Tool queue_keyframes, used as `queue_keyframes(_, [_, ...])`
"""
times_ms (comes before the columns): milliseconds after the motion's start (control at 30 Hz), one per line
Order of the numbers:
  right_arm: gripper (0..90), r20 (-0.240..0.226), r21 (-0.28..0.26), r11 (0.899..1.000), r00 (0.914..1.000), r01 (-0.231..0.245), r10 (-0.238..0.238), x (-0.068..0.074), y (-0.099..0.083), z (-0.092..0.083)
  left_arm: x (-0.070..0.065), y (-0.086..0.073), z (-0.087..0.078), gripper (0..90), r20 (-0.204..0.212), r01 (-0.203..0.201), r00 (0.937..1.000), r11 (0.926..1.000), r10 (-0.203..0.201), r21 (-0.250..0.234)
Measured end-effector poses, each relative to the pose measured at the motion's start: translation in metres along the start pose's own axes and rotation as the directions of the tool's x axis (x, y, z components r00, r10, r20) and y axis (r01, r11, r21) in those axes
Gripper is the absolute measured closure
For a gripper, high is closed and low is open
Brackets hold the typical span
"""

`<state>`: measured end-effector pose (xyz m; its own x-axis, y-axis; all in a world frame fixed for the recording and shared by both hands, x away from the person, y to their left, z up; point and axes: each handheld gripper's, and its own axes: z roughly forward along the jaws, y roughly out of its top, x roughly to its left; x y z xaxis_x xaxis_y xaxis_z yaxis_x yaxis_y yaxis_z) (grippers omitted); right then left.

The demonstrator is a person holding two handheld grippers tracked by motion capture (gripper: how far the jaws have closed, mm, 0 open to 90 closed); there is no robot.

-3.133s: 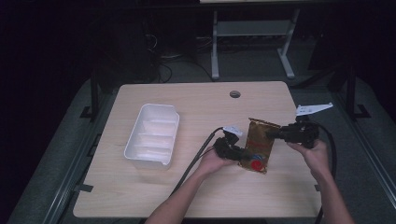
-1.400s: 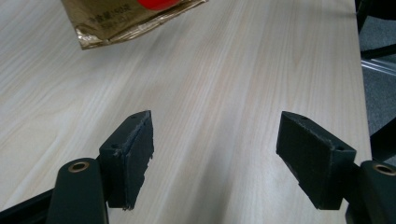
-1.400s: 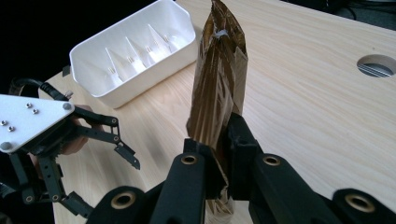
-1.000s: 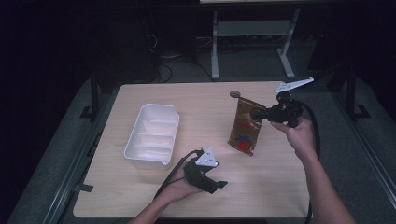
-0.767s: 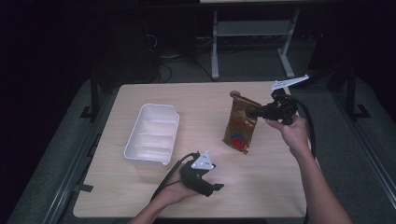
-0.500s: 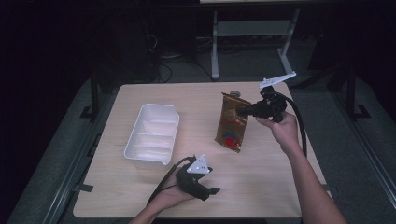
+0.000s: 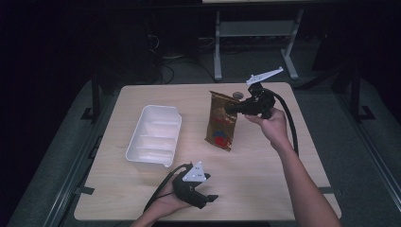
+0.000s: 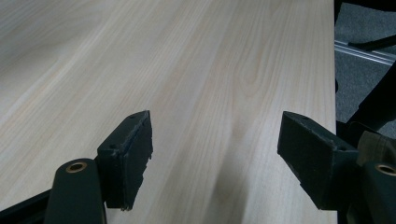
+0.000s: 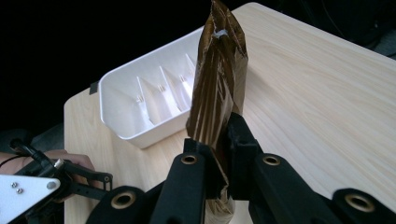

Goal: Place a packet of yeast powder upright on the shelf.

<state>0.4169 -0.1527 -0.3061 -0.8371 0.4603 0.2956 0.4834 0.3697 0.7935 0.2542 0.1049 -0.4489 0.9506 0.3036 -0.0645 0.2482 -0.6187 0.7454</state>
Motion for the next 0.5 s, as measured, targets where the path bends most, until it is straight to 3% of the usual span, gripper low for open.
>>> queue_keyframes(233, [85.9, -0.038, -0.003, 1.0, 0.9991, 0.02, -0.02, 0.005, 0.015, 0.017, -0.001, -0.005, -0.004, 25.4, 0.022, 0.001, 0.9998, 0.9999, -0.001, -0.011])
queue_keyframes(500, [85.9, -0.058, -0.001, 1.0, 0.9978, 0.031, -0.031, 0.009, 0.027, 0.03, 0.002, -0.007, -0.01, 25.1, 0.007, -0.004, 1.0, 0.9997, 0.004, -0.024])
